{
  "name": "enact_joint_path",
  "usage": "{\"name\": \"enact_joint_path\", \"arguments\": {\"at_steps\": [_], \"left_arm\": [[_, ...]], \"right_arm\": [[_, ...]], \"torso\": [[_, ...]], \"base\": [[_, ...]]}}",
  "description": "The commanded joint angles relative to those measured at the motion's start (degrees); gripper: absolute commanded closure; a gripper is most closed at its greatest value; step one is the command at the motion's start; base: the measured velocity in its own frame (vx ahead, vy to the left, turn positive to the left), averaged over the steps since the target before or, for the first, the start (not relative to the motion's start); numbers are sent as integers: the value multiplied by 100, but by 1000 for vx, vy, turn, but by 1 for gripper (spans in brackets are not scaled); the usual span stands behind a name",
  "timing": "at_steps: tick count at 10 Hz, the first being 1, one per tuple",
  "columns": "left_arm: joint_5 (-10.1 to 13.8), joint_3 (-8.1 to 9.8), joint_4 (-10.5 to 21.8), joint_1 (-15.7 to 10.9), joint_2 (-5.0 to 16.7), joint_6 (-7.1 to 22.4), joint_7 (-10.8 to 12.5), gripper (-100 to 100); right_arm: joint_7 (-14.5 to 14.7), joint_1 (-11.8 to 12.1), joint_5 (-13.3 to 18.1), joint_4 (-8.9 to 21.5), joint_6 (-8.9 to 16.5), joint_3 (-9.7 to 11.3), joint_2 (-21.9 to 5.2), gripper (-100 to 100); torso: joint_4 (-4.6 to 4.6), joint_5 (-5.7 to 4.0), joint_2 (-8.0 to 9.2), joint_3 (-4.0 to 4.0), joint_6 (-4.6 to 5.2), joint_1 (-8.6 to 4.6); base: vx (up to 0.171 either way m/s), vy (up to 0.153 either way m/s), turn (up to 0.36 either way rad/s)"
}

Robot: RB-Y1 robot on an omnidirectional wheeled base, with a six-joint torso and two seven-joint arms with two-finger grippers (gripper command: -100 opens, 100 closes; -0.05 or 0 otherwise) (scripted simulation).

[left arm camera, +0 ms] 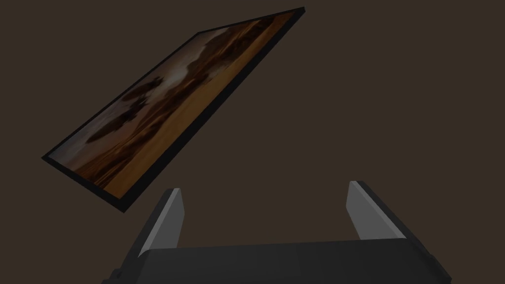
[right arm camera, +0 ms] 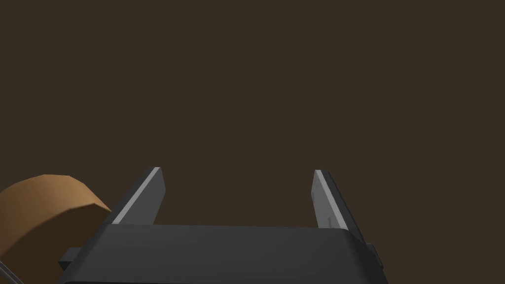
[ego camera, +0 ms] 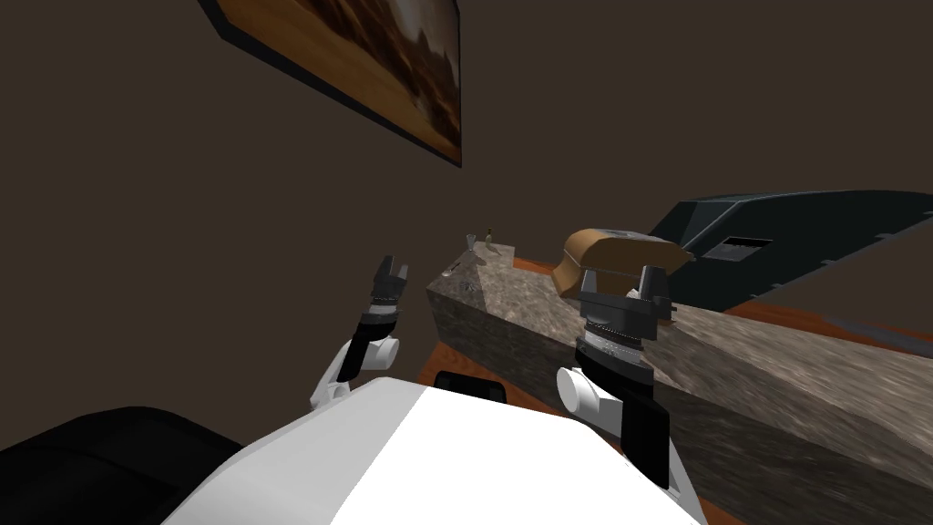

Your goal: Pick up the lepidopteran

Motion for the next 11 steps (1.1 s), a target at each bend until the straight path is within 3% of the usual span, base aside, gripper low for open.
{"name": "enact_joint_path", "arguments": {"at_steps": [1, 6, 11], "left_arm": [[54, 54, 50, -143, 148, 286, -43, -100], [128, 129, 146, -387, 290, 961, -115, -100], [241, 248, 322, -804, 409, 1773, -236, -100]], "right_arm": [[0, 0, 0, 0, 0, 0, 0, 0], [0, 0, 0, 0, 0, 0, 0, 0], [0, 0, 0, 0, 0, 0, 0, 0]], "torso": [[0, 0, 0, 0, 0, 0], [0, 0, 0, 0, 0, -1], [0, 0, 1, 1, -2, -1]], "base": [[-12, -27, -93], [-8, -17, -48], [-9, -18, -62]]}}
